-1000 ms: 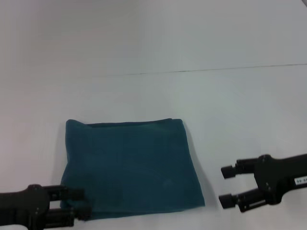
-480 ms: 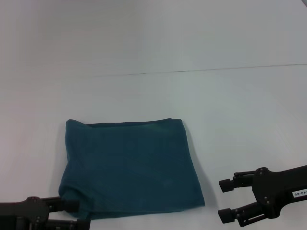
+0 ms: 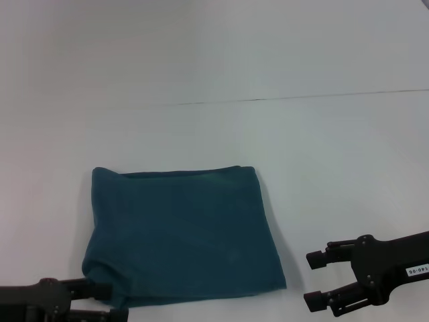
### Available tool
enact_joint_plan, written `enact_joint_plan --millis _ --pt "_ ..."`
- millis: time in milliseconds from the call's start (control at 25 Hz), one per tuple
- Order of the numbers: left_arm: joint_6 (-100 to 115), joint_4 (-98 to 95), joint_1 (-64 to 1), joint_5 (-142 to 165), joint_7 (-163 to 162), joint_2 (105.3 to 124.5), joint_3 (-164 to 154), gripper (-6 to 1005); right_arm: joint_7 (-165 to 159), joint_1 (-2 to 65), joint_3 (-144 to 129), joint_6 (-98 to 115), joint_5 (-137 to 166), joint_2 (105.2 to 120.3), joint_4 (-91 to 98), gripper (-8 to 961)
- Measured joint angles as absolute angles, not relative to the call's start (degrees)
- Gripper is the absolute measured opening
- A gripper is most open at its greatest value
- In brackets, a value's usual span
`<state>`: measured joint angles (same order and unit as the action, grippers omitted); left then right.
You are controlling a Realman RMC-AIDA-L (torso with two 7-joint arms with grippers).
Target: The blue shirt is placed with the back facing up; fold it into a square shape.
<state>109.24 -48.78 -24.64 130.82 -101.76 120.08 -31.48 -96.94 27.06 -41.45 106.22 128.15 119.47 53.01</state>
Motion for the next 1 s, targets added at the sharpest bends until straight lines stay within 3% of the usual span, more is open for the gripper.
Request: enact_joint_plan --millis 1000 --pt "108.4 -48.8 -24.8 133.5 -101.8 120.21 -31.5 921 -96.8 27.1 -41.5 105.5 128.6 119.53 52.0 945"
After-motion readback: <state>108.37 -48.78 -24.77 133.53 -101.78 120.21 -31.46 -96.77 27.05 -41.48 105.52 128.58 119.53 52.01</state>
